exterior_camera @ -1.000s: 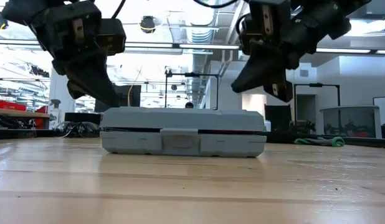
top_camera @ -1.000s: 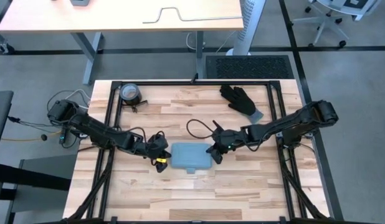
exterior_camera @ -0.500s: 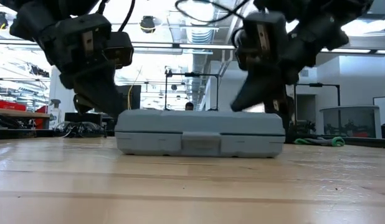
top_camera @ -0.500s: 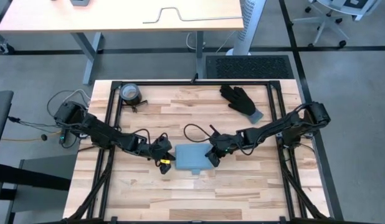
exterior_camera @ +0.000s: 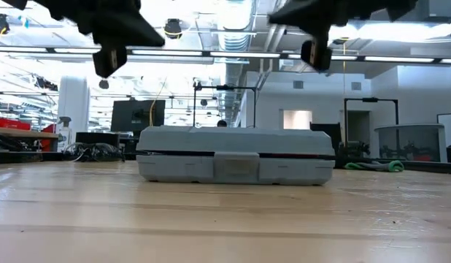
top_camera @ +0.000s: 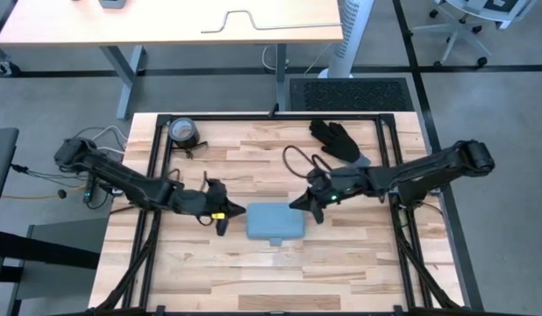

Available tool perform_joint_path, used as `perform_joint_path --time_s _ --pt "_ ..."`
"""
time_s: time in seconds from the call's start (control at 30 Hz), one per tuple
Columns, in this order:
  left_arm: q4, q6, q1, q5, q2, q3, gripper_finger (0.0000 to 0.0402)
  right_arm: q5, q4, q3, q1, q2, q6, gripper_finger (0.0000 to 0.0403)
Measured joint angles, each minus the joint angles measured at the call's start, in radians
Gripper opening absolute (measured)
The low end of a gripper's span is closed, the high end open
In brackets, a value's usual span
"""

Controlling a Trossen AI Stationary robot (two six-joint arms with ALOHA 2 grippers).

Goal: Prefit tool cases
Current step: Return to Home Position

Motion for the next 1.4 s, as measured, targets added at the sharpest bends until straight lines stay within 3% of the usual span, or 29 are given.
perform_joint_path --time_s 0.17,0.43,0.57,0.67,0.77,0.93,1.1,1.4 --pt "0.106 -0.037 0.017 0.000 -0.130 -0.113 0.0000 -0.030 0.133 -0.067 -0.020 -0.097 -0.012 0.0007" --pt "0.501 -0.231 0.019 0.003 -0.345 -0.456 0.0000 0.031 0.662 -0.448 -0.040 -0.248 0.243 0.0008" --pt "0.523 -0.390 0.020 0.004 -0.428 -0.565 0.0000 0.040 0.910 -0.609 -0.045 -0.261 0.369 0.0008" --pt "0.407 -0.476 0.021 0.039 -0.479 -0.571 0.0000 0.095 1.040 -0.727 -0.057 -0.261 0.436 0.0008" --pt "0.357 -0.490 0.022 0.078 -0.501 -0.571 0.0000 0.139 1.017 -0.750 -0.077 -0.264 0.455 0.0008" --pt "0.364 -0.467 0.022 0.073 -0.533 -0.571 0.0000 0.076 1.004 -0.750 -0.140 -0.298 0.446 0.0008" --pt "0.353 -0.450 0.022 0.052 -0.562 -0.573 0.0000 -0.028 1.019 -0.751 -0.223 -0.405 0.463 0.0008" --pt "0.207 -0.534 0.039 0.035 -0.606 -0.574 0.0000 -0.042 0.881 -0.751 -0.261 -0.598 0.489 0.0008"
